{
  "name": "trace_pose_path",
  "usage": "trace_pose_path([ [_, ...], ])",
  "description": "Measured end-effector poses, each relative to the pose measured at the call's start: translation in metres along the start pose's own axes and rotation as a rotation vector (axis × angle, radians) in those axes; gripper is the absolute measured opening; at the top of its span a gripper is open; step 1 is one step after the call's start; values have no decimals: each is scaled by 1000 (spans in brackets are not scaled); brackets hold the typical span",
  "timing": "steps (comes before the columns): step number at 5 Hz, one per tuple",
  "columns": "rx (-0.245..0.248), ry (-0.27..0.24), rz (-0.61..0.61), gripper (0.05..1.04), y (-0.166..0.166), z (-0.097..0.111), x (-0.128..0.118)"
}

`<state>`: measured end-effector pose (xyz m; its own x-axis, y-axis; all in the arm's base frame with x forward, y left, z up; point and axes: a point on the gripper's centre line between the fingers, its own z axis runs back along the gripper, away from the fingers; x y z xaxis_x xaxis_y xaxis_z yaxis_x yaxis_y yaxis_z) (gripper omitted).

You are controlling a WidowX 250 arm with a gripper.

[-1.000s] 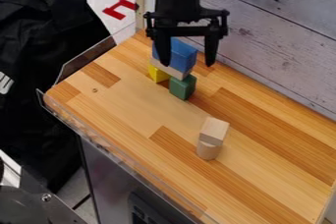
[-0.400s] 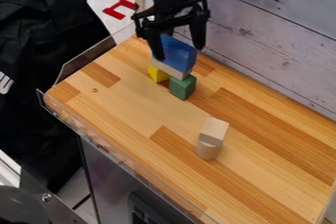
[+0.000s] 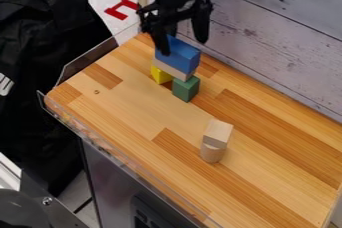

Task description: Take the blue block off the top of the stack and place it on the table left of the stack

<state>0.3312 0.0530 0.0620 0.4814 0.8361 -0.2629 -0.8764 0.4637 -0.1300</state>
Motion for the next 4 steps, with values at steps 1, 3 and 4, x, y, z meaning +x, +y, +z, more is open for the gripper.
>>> trace_pose_path([
  [1,3,-19,45,1000,-1,-6,8],
  [3,38,-26,130,969,3,-20,19],
  [4,41,-13,154,697,5,-26,25],
])
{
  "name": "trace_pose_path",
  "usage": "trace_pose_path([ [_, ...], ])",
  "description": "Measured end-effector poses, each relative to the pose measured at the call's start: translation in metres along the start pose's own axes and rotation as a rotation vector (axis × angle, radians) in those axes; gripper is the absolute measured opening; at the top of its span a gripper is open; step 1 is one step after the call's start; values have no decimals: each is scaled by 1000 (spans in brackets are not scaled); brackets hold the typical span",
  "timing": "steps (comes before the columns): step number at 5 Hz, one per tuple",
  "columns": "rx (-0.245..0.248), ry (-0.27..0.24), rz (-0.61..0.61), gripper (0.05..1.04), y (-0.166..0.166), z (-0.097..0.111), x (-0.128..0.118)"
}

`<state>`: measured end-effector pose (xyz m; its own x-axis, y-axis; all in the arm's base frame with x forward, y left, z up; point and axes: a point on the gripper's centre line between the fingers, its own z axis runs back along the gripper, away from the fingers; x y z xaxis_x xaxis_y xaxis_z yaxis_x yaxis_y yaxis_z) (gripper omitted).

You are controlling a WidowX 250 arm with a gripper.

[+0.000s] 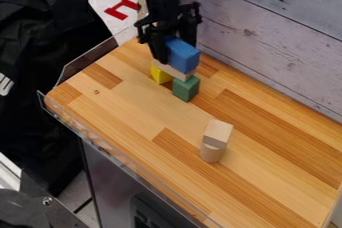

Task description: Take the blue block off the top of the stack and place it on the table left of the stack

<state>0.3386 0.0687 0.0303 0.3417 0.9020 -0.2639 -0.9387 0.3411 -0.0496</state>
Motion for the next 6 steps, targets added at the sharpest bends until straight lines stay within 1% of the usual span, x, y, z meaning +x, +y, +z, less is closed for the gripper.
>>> trace_pose_path([
  [1,-15,13,-10,579,-2,1,1],
  [3,-47,44,-19,579,-7,1,-4],
  [4,-58,53,-16,579,-8,1,-6],
  [5,-70,55,-8,579,-4,6,-7],
  [6,-81,22,4,579,5,21,-7],
])
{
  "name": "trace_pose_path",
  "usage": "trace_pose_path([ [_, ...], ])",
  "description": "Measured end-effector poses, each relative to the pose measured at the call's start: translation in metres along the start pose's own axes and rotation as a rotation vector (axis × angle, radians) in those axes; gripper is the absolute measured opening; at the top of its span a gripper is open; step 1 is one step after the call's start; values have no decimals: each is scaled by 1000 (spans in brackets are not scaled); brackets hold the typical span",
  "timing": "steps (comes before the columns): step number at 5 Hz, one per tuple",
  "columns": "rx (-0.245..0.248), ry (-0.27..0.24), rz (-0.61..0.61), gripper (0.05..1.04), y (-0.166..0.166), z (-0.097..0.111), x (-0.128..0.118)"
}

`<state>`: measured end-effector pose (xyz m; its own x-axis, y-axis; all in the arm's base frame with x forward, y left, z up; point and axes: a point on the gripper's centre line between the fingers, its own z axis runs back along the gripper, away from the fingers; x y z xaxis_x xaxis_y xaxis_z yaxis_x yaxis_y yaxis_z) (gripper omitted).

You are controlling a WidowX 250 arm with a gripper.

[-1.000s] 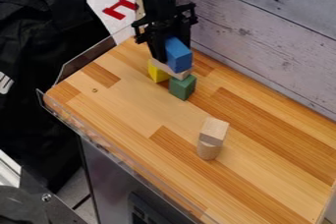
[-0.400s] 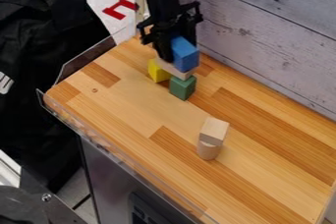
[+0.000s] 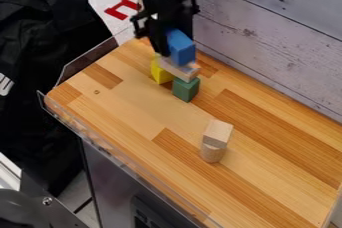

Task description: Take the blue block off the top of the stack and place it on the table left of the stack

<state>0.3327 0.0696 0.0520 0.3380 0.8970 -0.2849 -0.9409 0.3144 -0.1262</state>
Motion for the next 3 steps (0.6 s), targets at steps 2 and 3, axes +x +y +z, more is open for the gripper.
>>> trace_pose_path([
  [2,42,-48,43,579,63,25,-21],
  [3,142,-46,38,579,94,20,-31],
])
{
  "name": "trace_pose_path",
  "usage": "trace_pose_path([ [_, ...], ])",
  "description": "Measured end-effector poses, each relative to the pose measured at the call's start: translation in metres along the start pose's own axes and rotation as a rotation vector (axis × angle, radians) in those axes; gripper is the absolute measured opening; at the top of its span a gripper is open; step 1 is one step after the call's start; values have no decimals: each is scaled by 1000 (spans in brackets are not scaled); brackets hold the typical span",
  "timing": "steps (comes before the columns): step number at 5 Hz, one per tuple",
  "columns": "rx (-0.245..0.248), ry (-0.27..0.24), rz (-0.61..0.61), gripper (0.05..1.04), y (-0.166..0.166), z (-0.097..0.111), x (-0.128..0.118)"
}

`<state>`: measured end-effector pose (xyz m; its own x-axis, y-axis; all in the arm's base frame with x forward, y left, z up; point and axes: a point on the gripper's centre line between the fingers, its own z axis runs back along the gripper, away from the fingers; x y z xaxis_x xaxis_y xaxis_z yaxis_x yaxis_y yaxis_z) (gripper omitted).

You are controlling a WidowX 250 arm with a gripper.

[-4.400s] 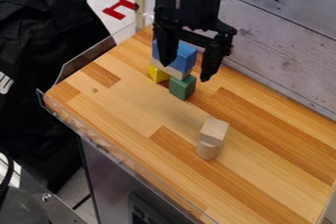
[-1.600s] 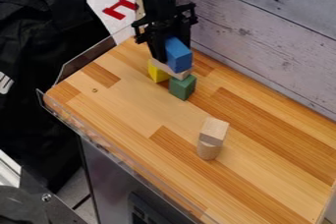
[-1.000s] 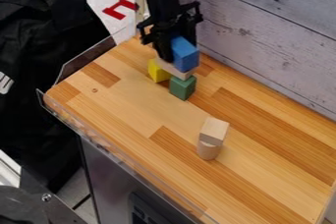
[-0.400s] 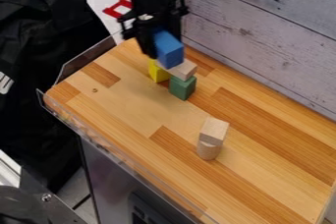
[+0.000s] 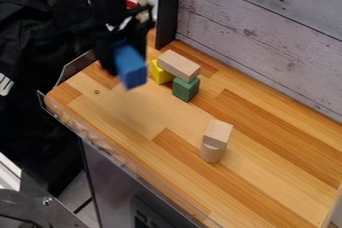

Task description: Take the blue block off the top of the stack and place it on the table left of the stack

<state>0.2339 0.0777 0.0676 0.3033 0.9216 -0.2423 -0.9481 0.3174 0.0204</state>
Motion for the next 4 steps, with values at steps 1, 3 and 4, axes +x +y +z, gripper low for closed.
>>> trace_pose_path([
  [1,2,15,0,579,20,-18,-6],
  [3,-40,54,6,579,-9,-56,10],
  [4,-41,46,37,579,-24,-65,19],
])
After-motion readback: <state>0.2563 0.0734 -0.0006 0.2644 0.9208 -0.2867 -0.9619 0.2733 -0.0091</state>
